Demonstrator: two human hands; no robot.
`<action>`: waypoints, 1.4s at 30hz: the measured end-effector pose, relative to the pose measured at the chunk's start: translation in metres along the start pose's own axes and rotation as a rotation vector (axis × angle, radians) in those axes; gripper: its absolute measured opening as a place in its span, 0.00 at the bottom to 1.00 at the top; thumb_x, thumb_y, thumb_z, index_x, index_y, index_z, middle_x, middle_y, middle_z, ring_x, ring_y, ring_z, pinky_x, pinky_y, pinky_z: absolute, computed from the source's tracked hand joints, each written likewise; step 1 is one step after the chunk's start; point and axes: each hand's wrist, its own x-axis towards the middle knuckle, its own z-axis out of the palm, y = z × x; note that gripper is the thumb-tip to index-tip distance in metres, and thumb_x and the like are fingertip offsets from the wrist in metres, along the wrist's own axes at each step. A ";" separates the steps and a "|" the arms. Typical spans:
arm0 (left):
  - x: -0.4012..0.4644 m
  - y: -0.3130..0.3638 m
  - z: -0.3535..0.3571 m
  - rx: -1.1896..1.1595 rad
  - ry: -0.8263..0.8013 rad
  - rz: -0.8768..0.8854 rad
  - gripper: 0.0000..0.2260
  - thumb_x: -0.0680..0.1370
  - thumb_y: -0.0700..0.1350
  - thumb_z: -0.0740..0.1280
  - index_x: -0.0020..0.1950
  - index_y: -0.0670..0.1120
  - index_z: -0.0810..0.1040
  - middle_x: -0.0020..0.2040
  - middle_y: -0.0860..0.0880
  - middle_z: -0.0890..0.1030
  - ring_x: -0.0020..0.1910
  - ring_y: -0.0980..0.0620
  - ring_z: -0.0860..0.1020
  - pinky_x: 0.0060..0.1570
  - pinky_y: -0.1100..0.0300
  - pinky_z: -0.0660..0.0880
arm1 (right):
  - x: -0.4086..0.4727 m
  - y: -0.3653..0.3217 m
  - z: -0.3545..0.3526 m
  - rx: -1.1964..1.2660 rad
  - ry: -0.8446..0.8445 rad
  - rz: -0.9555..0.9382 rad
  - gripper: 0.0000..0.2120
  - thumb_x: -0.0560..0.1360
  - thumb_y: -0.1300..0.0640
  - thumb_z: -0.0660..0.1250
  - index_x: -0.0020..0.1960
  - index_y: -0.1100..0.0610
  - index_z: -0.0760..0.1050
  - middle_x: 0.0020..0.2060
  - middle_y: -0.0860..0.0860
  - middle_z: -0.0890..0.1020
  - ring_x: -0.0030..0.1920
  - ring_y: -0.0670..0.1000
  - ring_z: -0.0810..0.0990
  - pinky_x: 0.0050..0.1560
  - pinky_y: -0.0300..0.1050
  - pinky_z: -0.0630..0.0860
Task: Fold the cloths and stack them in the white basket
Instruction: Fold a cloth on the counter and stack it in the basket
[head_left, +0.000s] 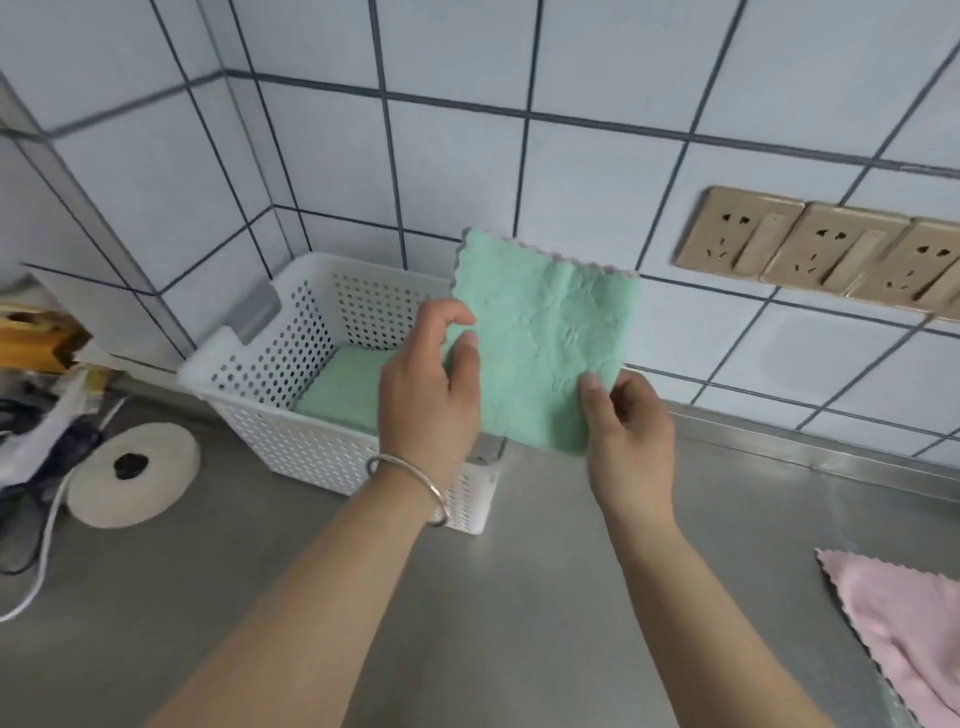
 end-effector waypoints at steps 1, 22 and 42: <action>0.014 -0.012 -0.012 0.049 -0.029 -0.002 0.04 0.77 0.40 0.61 0.47 0.50 0.73 0.31 0.58 0.70 0.25 0.60 0.66 0.27 0.65 0.61 | 0.005 -0.006 0.018 -0.027 -0.032 0.016 0.14 0.76 0.54 0.64 0.34 0.55 0.66 0.29 0.47 0.67 0.28 0.43 0.64 0.28 0.33 0.63; 0.166 -0.266 -0.023 1.001 -1.092 -0.346 0.19 0.75 0.37 0.61 0.66 0.43 0.65 0.54 0.45 0.74 0.49 0.47 0.75 0.49 0.56 0.71 | 0.126 0.089 0.276 -1.009 -0.781 0.452 0.15 0.76 0.52 0.65 0.34 0.58 0.69 0.33 0.48 0.78 0.30 0.45 0.74 0.31 0.37 0.70; 0.153 -0.296 0.018 1.197 -1.463 0.010 0.47 0.72 0.60 0.67 0.76 0.44 0.38 0.76 0.41 0.39 0.76 0.43 0.41 0.75 0.51 0.46 | 0.125 0.127 0.272 -1.275 -1.020 -0.112 0.35 0.79 0.51 0.57 0.77 0.57 0.39 0.76 0.54 0.40 0.76 0.53 0.39 0.76 0.51 0.43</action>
